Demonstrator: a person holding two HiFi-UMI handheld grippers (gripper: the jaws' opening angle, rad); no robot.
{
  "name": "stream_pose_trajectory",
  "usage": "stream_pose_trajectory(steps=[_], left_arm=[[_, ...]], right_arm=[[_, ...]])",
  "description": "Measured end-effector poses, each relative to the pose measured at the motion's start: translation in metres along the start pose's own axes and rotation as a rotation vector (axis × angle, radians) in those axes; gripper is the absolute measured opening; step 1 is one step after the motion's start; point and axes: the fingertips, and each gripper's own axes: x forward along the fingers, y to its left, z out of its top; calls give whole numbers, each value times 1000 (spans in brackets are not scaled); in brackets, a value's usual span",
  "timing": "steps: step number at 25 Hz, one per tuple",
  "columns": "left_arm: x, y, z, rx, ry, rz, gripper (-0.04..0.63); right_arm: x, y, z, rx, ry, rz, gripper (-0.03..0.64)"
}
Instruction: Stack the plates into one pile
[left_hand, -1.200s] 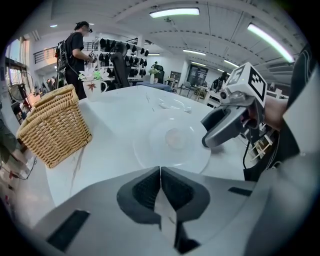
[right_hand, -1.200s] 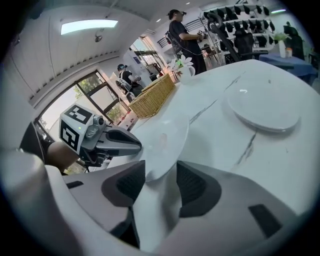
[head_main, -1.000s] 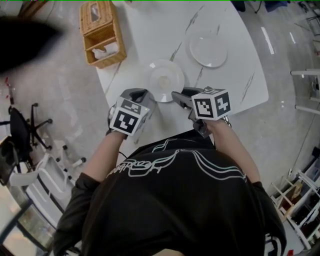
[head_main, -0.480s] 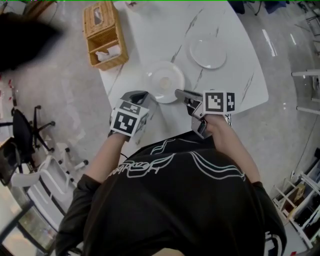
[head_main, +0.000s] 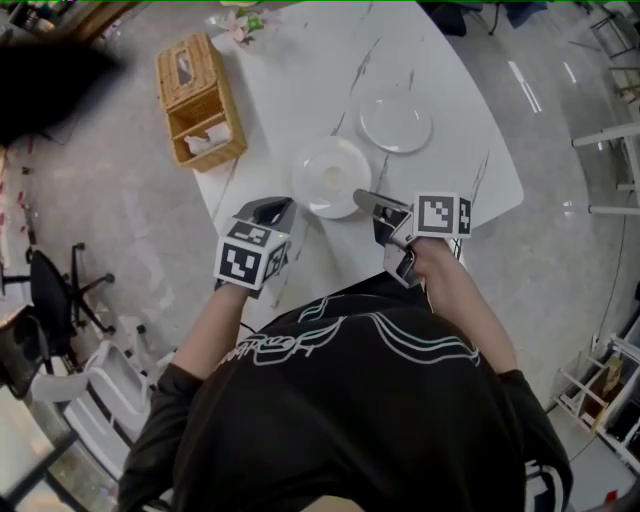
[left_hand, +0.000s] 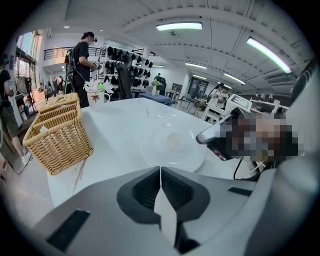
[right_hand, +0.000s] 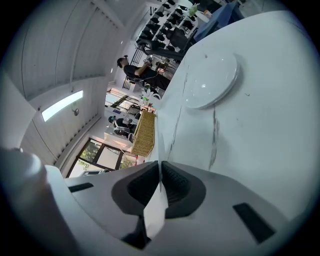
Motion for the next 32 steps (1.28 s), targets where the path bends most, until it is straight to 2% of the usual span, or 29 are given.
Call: stream_pose_trajectory(steps=[4, 11, 20, 32], left_arm=[[0, -5, 14, 5, -34, -16, 28], [3, -22, 35, 17, -47, -59, 28], [11, -42, 48, 70, -27, -94, 28], [23, -40, 50, 69, 15, -97, 28]], right_arm=[[-17, 2, 19, 22, -67, 14, 40], [-46, 1, 65, 19, -187, 14, 40], [-75, -22, 118, 80, -321, 5, 41], [-73, -68, 146, 185, -363, -17, 41]])
